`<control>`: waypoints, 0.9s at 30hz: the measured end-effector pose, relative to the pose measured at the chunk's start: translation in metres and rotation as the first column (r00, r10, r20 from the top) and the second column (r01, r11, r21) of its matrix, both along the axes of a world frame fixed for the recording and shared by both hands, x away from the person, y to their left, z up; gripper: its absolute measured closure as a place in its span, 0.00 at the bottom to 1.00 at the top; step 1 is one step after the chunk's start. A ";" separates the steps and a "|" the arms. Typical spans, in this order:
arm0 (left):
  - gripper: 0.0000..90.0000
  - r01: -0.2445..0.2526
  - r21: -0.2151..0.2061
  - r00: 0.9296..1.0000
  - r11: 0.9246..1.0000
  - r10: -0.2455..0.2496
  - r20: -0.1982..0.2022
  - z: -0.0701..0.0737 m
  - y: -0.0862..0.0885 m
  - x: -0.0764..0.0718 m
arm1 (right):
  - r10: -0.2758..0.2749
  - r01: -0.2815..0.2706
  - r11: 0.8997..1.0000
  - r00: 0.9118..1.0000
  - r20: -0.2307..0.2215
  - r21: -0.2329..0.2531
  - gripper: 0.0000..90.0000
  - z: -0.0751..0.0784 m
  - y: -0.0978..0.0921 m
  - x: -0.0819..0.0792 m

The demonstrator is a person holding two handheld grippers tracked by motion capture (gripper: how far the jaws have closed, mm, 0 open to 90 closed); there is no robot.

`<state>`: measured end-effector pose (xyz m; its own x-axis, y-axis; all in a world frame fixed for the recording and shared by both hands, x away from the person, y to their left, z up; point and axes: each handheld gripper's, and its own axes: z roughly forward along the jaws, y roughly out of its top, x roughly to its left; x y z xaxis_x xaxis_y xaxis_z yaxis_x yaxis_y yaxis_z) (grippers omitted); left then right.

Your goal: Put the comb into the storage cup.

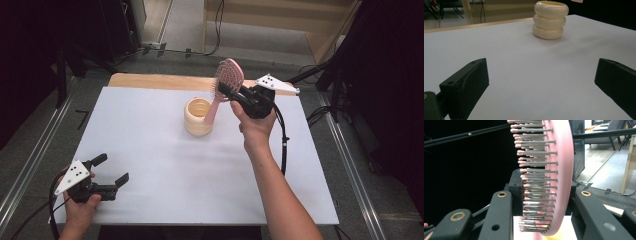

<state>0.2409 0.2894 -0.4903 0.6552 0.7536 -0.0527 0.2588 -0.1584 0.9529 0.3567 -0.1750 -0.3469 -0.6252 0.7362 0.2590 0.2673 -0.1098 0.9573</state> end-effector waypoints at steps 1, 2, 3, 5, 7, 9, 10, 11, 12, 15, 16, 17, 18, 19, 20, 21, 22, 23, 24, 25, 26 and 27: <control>0.00 0.000 0.001 1.000 1.000 0.000 -0.001 0.000 0.000 0.000 | -0.003 0.003 1.000 1.000 -0.002 0.002 0.70 0.000 0.000 0.001; 0.00 0.000 -0.001 1.000 1.000 0.000 -0.001 0.000 0.000 0.000 | -0.004 0.004 1.000 1.000 -0.003 0.006 0.70 0.001 0.001 0.001; 0.00 0.000 -0.001 1.000 1.000 0.000 -0.001 0.000 0.000 0.000 | -0.003 0.003 1.000 1.000 -0.001 0.007 0.70 0.001 0.001 0.003; 0.00 0.000 0.001 1.000 1.000 0.000 -0.001 0.000 0.000 0.000 | -0.007 0.007 1.000 1.000 -0.001 0.011 0.70 0.002 0.001 0.004; 0.00 0.002 0.000 1.000 1.000 -0.002 -0.003 0.000 0.000 0.000 | -0.006 0.006 1.000 1.000 -0.001 0.004 0.70 0.003 0.002 0.006; 0.00 0.005 0.000 1.000 1.000 -0.005 -0.002 0.000 0.000 0.000 | -0.009 0.009 1.000 1.000 0.003 0.000 0.70 0.005 0.004 0.008; 0.00 0.007 0.000 1.000 1.000 -0.007 -0.001 0.000 0.000 0.000 | -0.010 0.010 1.000 1.000 0.003 0.000 0.70 0.005 0.004 0.009; 0.00 0.007 0.002 1.000 1.000 -0.007 -0.002 0.000 0.000 0.000 | -0.011 0.011 1.000 1.000 0.006 -0.002 0.70 0.005 0.004 0.010; 0.00 0.008 0.003 1.000 1.000 -0.008 -0.001 0.000 0.000 0.000 | -0.014 0.014 1.000 1.000 0.003 0.002 0.70 0.005 0.004 0.011; 0.00 0.009 0.003 1.000 1.000 -0.009 -0.001 0.000 -0.001 0.000 | -0.019 0.019 1.000 1.000 -0.001 0.002 0.70 0.005 0.004 0.014; 0.00 0.008 0.002 1.000 1.000 -0.008 -0.002 0.000 -0.001 0.000 | -0.019 0.019 1.000 1.000 -0.001 0.003 0.70 0.004 0.004 0.015; 0.00 0.008 0.003 1.000 1.000 -0.008 -0.001 0.000 -0.001 0.000 | -0.017 0.017 1.000 1.000 0.002 0.005 0.70 0.003 0.004 0.016; 0.00 0.009 0.000 1.000 1.000 -0.009 -0.003 0.000 0.000 0.001 | -0.016 0.016 1.000 1.000 0.009 0.005 0.70 0.003 0.004 0.017; 0.00 0.011 -0.004 1.000 1.000 -0.011 -0.005 0.000 0.000 0.001 | -0.016 0.016 1.000 1.000 0.013 0.004 0.70 0.002 0.004 0.018; 0.00 0.009 -0.010 1.000 1.000 -0.009 -0.006 0.000 0.001 0.001 | -0.018 0.018 1.000 1.000 0.012 0.001 0.70 0.002 0.004 0.018; 0.00 0.008 -0.012 1.000 1.000 -0.008 -0.008 0.000 0.001 0.001 | -0.019 0.019 1.000 1.000 0.011 0.001 0.70 0.002 0.005 0.019; 0.00 0.009 -0.017 1.000 1.000 -0.009 -0.008 0.000 0.002 0.001 | -0.023 0.023 1.000 1.000 0.012 0.002 0.70 0.001 0.005 0.021; 0.00 0.007 -0.018 1.000 1.000 -0.007 -0.008 0.000 0.002 0.001 | -0.025 0.025 1.000 1.000 0.008 0.002 0.70 0.001 0.005 0.022; 0.00 0.007 -0.018 1.000 1.000 -0.007 -0.008 0.000 0.002 0.001 | -0.026 0.026 1.000 1.000 0.007 0.001 0.70 0.001 0.006 0.023; 0.00 0.009 -0.016 1.000 1.000 -0.009 -0.008 0.000 0.002 0.001 | -0.029 0.029 1.000 1.000 0.007 -0.002 0.70 0.000 0.006 0.024; 0.00 0.009 -0.014 1.000 1.000 -0.009 -0.008 0.000 0.001 0.001 | -0.030 0.030 1.000 1.000 0.005 -0.004 0.70 0.000 0.007 0.025; 0.00 0.009 -0.010 1.000 1.000 -0.009 -0.008 0.000 0.001 0.001 | -0.029 0.029 1.000 1.000 0.005 -0.003 0.70 -0.001 0.007 0.026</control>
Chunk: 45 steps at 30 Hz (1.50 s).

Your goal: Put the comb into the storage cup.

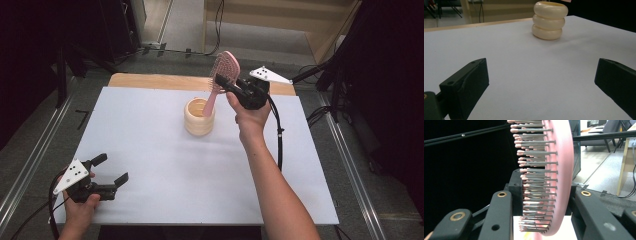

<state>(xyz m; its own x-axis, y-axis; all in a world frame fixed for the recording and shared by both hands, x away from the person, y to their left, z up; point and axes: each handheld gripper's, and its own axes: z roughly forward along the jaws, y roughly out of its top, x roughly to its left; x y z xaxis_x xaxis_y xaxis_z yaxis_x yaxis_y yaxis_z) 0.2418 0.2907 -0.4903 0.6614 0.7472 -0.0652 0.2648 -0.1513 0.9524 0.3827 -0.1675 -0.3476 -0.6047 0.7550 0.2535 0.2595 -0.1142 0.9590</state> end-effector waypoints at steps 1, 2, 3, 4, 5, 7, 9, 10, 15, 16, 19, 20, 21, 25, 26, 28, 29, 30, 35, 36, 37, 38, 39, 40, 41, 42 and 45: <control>0.00 0.000 0.000 1.000 1.000 0.000 0.000 0.000 0.000 0.000 | 0.002 -0.002 1.000 1.000 0.004 0.003 0.70 -0.001 0.000 0.001; 0.00 0.000 0.000 1.000 1.000 0.000 0.000 0.000 0.000 0.000 | -0.001 0.001 1.000 1.000 0.000 0.004 0.70 -0.001 0.001 0.002; 0.00 0.000 -0.001 1.000 1.000 0.000 0.000 0.000 0.000 0.000 | -0.001 0.001 1.000 1.000 -0.001 0.006 0.70 -0.002 0.001 0.003; 0.00 0.000 -0.004 1.000 1.000 0.000 0.000 0.000 0.000 0.000 | -0.002 0.002 1.000 1.000 -0.004 0.008 0.70 -0.003 0.002 0.004; 0.00 0.000 -0.005 1.000 1.000 0.000 -0.001 0.000 0.000 0.000 | -0.003 0.003 1.000 1.000 -0.005 0.009 0.70 -0.003 0.002 0.005; 0.00 0.000 -0.005 1.000 1.000 0.000 -0.001 0.000 0.000 0.000 | -0.003 0.003 1.000 1.000 -0.009 0.008 0.70 -0.005 0.003 0.006; 0.00 0.001 -0.005 1.000 1.000 -0.001 0.000 0.000 0.000 0.000 | 0.000 0.000 1.000 1.000 -0.005 0.008 0.70 -0.006 0.004 0.008; 0.00 0.001 -0.005 1.000 1.000 -0.001 0.000 0.000 0.000 0.000 | 0.005 -0.005 1.000 1.000 0.000 0.009 0.70 -0.007 0.004 0.009; 0.00 0.001 -0.007 1.000 1.000 -0.001 0.001 0.000 0.000 0.000 | 0.003 -0.003 1.000 1.000 -0.002 0.009 0.70 -0.011 0.006 0.013; 0.00 0.001 -0.007 1.000 1.000 -0.001 0.001 0.000 0.000 0.000 | 0.002 -0.002 1.000 1.000 -0.003 0.007 0.70 -0.012 0.007 0.014; 0.00 0.002 -0.006 1.000 1.000 -0.002 0.001 0.000 0.000 0.000 | 0.000 0.000 1.000 1.000 -0.008 -0.001 0.70 -0.015 0.008 0.017; 0.00 0.000 -0.006 1.000 1.000 0.000 0.001 0.000 0.000 0.000 | 0.001 -0.001 1.000 1.000 -0.012 0.000 0.70 -0.016 0.009 0.017; 0.00 0.001 -0.006 1.000 1.000 -0.001 0.001 0.000 0.000 0.000 | 0.002 -0.002 1.000 1.000 -0.010 -0.004 0.70 -0.017 0.010 0.018; 0.00 0.001 -0.005 1.000 1.000 -0.001 0.001 0.000 0.001 0.000 | 0.006 -0.006 1.000 1.000 -0.010 -0.006 0.70 -0.021 0.013 0.021; 0.00 0.001 -0.006 1.000 1.000 -0.001 0.000 0.000 0.001 0.000 | 0.008 -0.008 1.000 1.000 -0.011 -0.003 0.70 -0.022 0.014 0.021; 0.00 0.002 -0.004 1.000 1.000 -0.002 0.001 0.000 0.000 0.000 | 0.008 -0.008 1.000 1.000 -0.012 -0.010 0.70 -0.025 0.016 0.023; 0.00 0.001 -0.004 1.000 1.000 -0.001 0.000 0.000 0.000 0.000 | 0.010 -0.010 1.000 1.000 -0.015 -0.014 0.70 -0.026 0.017 0.023; 0.00 0.001 -0.003 1.000 1.000 -0.001 0.001 0.000 0.000 0.000 | 0.012 -0.013 1.000 1.000 -0.016 -0.017 0.70 -0.027 0.019 0.024; 0.00 0.002 0.003 1.000 1.000 -0.002 0.001 0.000 0.000 0.000 | 0.018 -0.019 0.999 0.999 -0.027 -0.028 0.70 -0.034 0.024 0.026; 0.00 0.002 0.005 1.000 1.000 -0.002 0.002 0.000 0.000 0.000 | 0.020 -0.021 0.999 0.999 -0.030 -0.032 0.70 -0.036 0.025 0.026; 0.00 0.003 0.006 1.000 1.000 -0.003 0.002 0.000 0.000 0.000 | 0.021 -0.022 0.999 0.999 -0.033 -0.039 0.70 -0.037 0.026 0.027; 0.00 0.003 0.005 1.000 1.000 -0.003 0.003 0.000 0.000 0.000 | 0.022 -0.024 0.999 0.999 -0.036 -0.045 0.70 -0.039 0.027 0.027; 0.00 0.002 0.007 1.000 1.000 -0.002 0.003 0.000 0.000 0.000 | 0.020 -0.022 0.998 0.999 -0.039 -0.051 0.70 -0.041 0.028 0.028; 0.00 0.003 0.004 1.000 1.000 -0.003 0.004 0.000 0.000 0.000 | 0.022 -0.024 0.998 0.999 -0.041 -0.052 0.70 -0.042 0.028 0.028; 0.00 0.004 0.007 1.000 1.000 -0.004 0.004 0.000 0.000 0.000 | 0.023 -0.025 0.998 0.999 -0.045 -0.052 0.70 -0.044 0.029 0.028; 0.00 0.003 0.006 1.000 1.000 -0.003 0.003 0.000 0.000 0.000 | 0.022 -0.024 0.999 0.999 -0.047 -0.048 0.70 -0.045 0.029 0.029; 0.00 0.003 0.002 1.000 1.000 -0.003 0.003 0.000 0.000 0.000 | 0.022 -0.024 0.999 0.998 -0.056 -0.049 0.70 -0.049 0.031 0.030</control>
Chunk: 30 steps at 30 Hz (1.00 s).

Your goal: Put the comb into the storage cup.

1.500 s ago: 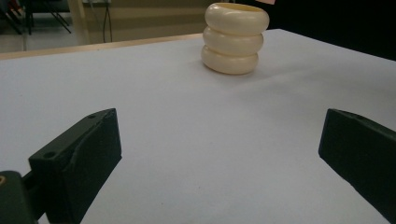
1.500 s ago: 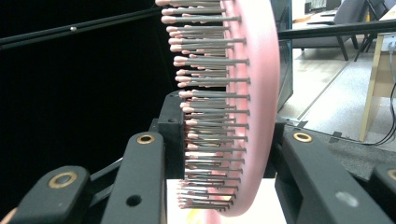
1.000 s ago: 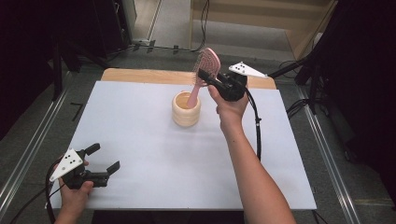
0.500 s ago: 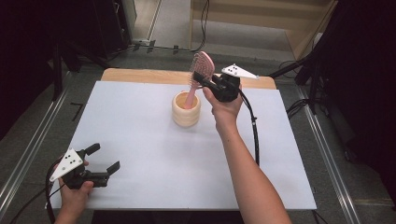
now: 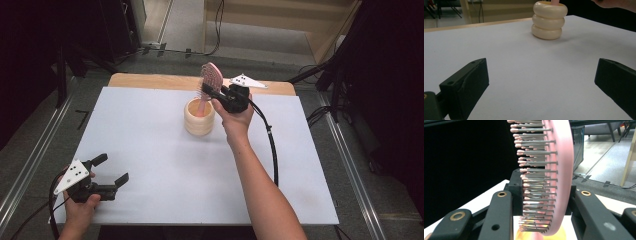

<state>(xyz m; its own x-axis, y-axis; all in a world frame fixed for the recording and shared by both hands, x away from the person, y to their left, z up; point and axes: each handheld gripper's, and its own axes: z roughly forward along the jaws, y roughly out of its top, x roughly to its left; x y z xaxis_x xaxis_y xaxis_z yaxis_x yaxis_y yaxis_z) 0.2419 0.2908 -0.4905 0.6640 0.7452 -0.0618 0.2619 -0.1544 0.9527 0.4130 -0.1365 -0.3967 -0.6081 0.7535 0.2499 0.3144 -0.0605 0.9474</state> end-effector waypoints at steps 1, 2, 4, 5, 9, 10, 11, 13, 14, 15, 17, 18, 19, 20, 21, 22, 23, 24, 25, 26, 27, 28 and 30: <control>0.00 0.001 0.000 1.000 1.000 -0.001 -0.001 0.000 0.000 0.000 | 0.000 0.000 1.000 1.000 -0.002 -0.003 0.70 -0.001 0.001 0.001; 0.00 0.001 0.001 1.000 1.000 -0.001 -0.001 0.000 0.000 0.000 | 0.001 -0.001 1.000 1.000 -0.005 -0.005 0.70 -0.002 0.002 0.001; 0.00 0.001 0.001 1.000 1.000 -0.001 0.001 0.000 0.000 0.000 | -0.004 0.004 1.000 1.000 -0.004 0.003 0.70 -0.006 0.003 0.001; 0.00 0.001 0.001 1.000 1.000 -0.001 0.001 0.000 0.000 0.000 | -0.014 0.014 1.000 1.000 -0.009 0.006 0.70 -0.008 0.003 0.001; 0.00 0.001 0.000 1.000 1.000 -0.001 0.000 0.000 0.000 0.000 | -0.019 0.019 1.000 0.999 -0.030 0.005 0.70 -0.016 0.002 0.004; 0.00 0.001 0.000 1.000 1.000 -0.001 0.000 0.000 0.000 0.000 | -0.020 0.020 1.000 0.999 -0.034 0.002 0.70 -0.018 0.002 0.004; 0.00 0.001 0.000 1.000 1.000 -0.001 0.000 0.000 0.000 0.000 | -0.021 0.021 1.000 0.999 -0.041 0.002 0.70 -0.019 0.002 0.004; 0.00 0.001 0.001 1.000 1.000 -0.001 0.001 0.000 0.000 0.000 | -0.025 0.025 1.000 0.999 -0.042 0.006 0.70 -0.021 0.002 0.005; 0.00 0.001 0.000 1.000 1.000 -0.001 0.000 0.000 0.000 0.000 | -0.023 0.024 1.000 0.999 -0.040 0.013 0.70 -0.022 0.001 0.005; 0.00 0.001 0.000 1.000 1.000 -0.001 0.001 0.000 0.000 0.000 | -0.023 0.024 0.999 0.999 -0.046 0.022 0.70 -0.023 0.001 0.005; 0.00 0.001 -0.001 1.000 1.000 -0.001 0.000 0.000 0.000 0.000 | -0.024 0.025 0.999 0.998 -0.050 0.028 0.70 -0.024 0.001 0.006; 0.00 0.001 0.000 1.000 1.000 -0.001 0.001 0.000 0.000 0.000 | -0.024 0.026 0.999 0.998 -0.053 0.031 0.70 -0.026 0.001 0.006; 0.00 0.001 0.000 1.000 1.000 -0.001 0.000 0.000 0.000 0.000 | -0.024 0.025 0.999 0.998 -0.055 0.031 0.70 -0.027 0.001 0.006; 0.00 0.001 0.000 1.000 1.000 -0.001 0.001 0.000 0.000 0.000 | -0.024 0.026 0.999 0.998 -0.058 0.033 0.70 -0.028 0.002 0.006; 0.00 0.001 -0.001 1.000 1.000 -0.001 0.000 0.000 0.000 0.000 | -0.024 0.027 0.999 0.998 -0.063 0.037 0.70 -0.029 0.002 0.006; 0.00 0.001 0.000 1.000 1.000 -0.001 0.001 0.000 0.000 0.000 | -0.024 0.027 0.999 0.997 -0.067 0.046 0.70 -0.031 0.002 0.007; 0.00 0.001 -0.001 1.000 1.000 -0.001 0.001 0.000 0.000 0.000 | -0.023 0.026 0.998 0.997 -0.070 0.052 0.70 -0.032 0.002 0.007; 0.00 0.001 -0.001 1.000 1.000 -0.001 0.001 0.000 0.000 0.000 | -0.022 0.027 0.998 0.997 -0.079 0.063 0.70 -0.033 0.002 0.007; 0.00 0.001 -0.001 1.000 1.000 -0.001 0.001 0.000 0.000 0.000 | -0.023 0.029 0.997 0.997 -0.080 0.071 0.70 -0.034 0.002 0.008; 0.00 0.001 -0.001 1.000 1.000 -0.001 0.001 0.000 0.000 0.000 | -0.020 0.027 0.996 0.996 -0.085 0.081 0.70 -0.035 0.002 0.008; 0.00 0.001 -0.002 1.000 1.000 -0.001 0.001 0.000 0.000 0.000 | -0.021 0.029 0.995 0.996 -0.089 0.093 0.70 -0.036 0.002 0.009; 0.00 0.001 -0.002 1.000 1.000 -0.001 0.000 0.000 0.000 0.000 | -0.021 0.031 0.994 0.995 -0.093 0.102 0.70 -0.037 0.002 0.009; 0.00 0.001 -0.001 1.000 1.000 -0.001 -0.001 0.000 0.000 0.000 | -0.020 0.031 0.994 0.995 -0.099 0.108 0.70 -0.040 0.002 0.010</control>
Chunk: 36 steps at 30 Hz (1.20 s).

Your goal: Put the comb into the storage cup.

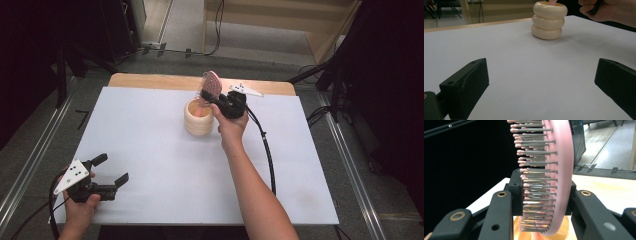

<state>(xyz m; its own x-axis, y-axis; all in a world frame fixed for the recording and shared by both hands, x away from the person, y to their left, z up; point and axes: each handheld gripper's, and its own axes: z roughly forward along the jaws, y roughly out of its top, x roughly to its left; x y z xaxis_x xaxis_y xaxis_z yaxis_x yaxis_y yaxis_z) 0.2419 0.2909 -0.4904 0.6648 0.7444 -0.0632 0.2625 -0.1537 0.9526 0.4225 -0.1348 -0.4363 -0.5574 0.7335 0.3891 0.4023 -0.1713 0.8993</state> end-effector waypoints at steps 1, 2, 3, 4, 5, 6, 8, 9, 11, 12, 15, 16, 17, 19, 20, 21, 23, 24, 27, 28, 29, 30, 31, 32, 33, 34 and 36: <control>0.00 0.000 0.000 1.000 1.000 0.000 0.000 0.000 0.000 0.000 | -0.004 0.004 1.000 1.000 -0.002 -0.002 0.70 -0.001 0.001 0.000; 0.00 0.000 0.001 1.000 1.000 0.000 0.000 0.000 0.000 0.000 | -0.003 0.003 1.000 1.000 -0.008 -0.005 0.70 -0.002 0.001 0.000; 0.00 0.001 0.001 1.000 1.000 -0.001 0.000 0.000 0.000 0.000 | -0.005 0.005 1.000 1.000 -0.011 -0.009 0.70 -0.003 0.001 0.001; 0.00 0.001 0.002 1.000 1.000 -0.001 0.000 0.000 0.000 0.000 | -0.006 0.005 1.000 1.000 -0.014 -0.014 0.70 -0.004 0.000 0.001; 0.00 0.001 0.002 1.000 1.000 -0.001 0.000 0.000 0.000 0.000 | -0.008 0.007 1.000 1.000 -0.018 -0.013 0.70 -0.005 0.000 0.001; 0.00 0.001 0.003 1.000 1.000 -0.001 0.001 0.000 0.000 0.000 | -0.006 0.005 1.000 1.000 -0.017 -0.006 0.70 -0.006 0.000 0.001; 0.00 0.001 0.007 1.000 1.000 -0.001 0.001 0.000 0.000 0.000 | -0.007 0.007 1.000 1.000 -0.021 0.002 0.70 -0.007 -0.002 0.001; 0.00 0.001 0.005 1.000 1.000 -0.001 0.001 0.000 0.000 0.000 | -0.009 0.009 1.000 1.000 -0.023 0.002 0.70 -0.007 -0.003 0.001; 0.00 0.000 0.003 1.000 1.000 0.000 0.001 0.000 0.000 0.000 | -0.009 0.009 1.000 1.000 -0.022 -0.009 0.69 -0.006 -0.003 0.001; 0.00 0.001 0.003 1.000 1.000 -0.001 0.000 0.000 0.000 0.000 | -0.013 0.012 1.000 1.000 -0.016 -0.025 0.68 -0.006 -0.003 0.000; 0.00 0.001 0.005 1.000 1.000 -0.001 0.000 0.000 0.000 0.000 | -0.029 0.028 0.998 0.999 -0.014 -0.061 0.60 -0.005 -0.003 -0.001; 0.00 0.000 0.005 1.000 1.000 0.000 0.000 0.000 0.000 0.000 | -0.032 0.031 0.998 0.999 -0.018 -0.063 0.58 -0.005 -0.005 -0.001; 0.00 0.000 0.003 1.000 1.000 0.000 0.001 0.000 0.000 0.000 | -0.033 0.031 0.997 0.999 -0.016 -0.064 0.57 -0.005 -0.006 -0.001; 0.00 -0.001 0.001 1.000 1.000 0.001 0.000 0.000 0.000 0.000 | -0.035 0.033 0.997 0.999 -0.018 -0.067 0.54 -0.006 -0.009 -0.002; 0.00 -0.002 0.001 1.000 1.000 0.002 0.000 0.000 0.000 0.000 | -0.038 0.037 0.997 0.999 -0.019 -0.070 0.50 -0.006 -0.011 -0.002; 0.00 -0.001 0.001 1.000 1.000 0.001 -0.001 0.000 0.000 0.000 | -0.041 0.039 0.997 0.999 -0.024 -0.073 0.47 -0.006 -0.012 -0.003; 0.00 -0.001 0.001 1.000 1.000 0.001 -0.001 0.000 0.000 0.000 | -0.040 0.037 0.996 0.999 -0.036 -0.085 0.36 -0.007 -0.013 -0.002; 0.00 -0.001 0.002 1.000 1.000 0.001 0.000 0.000 0.000 0.000 | -0.038 0.034 0.995 0.998 -0.042 -0.090 0.34 -0.008 -0.014 -0.003; 0.00 -0.002 0.000 1.000 1.000 0.002 -0.001 0.000 0.000 0.000 | -0.027 0.024 0.995 0.999 -0.034 -0.099 0.22 -0.007 -0.016 -0.005; 0.00 -0.002 0.000 1.000 1.000 0.002 0.000 0.000 0.000 0.000 | -0.027 0.023 0.994 0.999 -0.034 -0.104 0.18 -0.006 -0.016 -0.006; 0.00 -0.002 0.000 1.000 1.000 0.002 -0.001 0.000 0.000 0.000 | -0.024 0.021 0.994 0.999 -0.030 -0.110 0.15 -0.006 -0.017 -0.007; 0.00 -0.002 0.000 1.000 1.000 0.002 0.000 0.000 0.000 0.000 | -0.026 0.022 0.993 0.999 -0.028 -0.115 0.13 -0.006 -0.017 -0.008; 0.00 -0.003 0.000 1.000 1.000 0.003 0.001 0.000 0.000 0.000 | -0.027 0.023 0.993 0.999 -0.025 -0.119 0.12 -0.005 -0.018 -0.009; 0.00 -0.004 0.001 1.000 1.000 0.004 0.001 0.000 0.000 0.000 | -0.028 0.025 0.992 0.999 -0.021 -0.124 0.12 -0.004 -0.019 -0.010; 0.00 -0.003 0.000 1.000 1.000 0.003 0.001 0.000 0.000 0.000 | -0.031 0.028 0.991 0.999 -0.018 -0.128 0.10 -0.004 -0.019 -0.012; 0.00 -0.004 0.000 1.000 1.000 0.004 0.000 0.000 0.000 0.000 | -0.030 0.028 0.991 0.999 -0.013 -0.128 0.10 -0.003 -0.020 -0.014; 0.00 -0.003 0.002 1.000 1.000 0.003 0.002 0.000 0.000 0.000 | -0.027 0.027 0.990 1.000 -0.001 -0.137 0.09 -0.003 -0.022 -0.017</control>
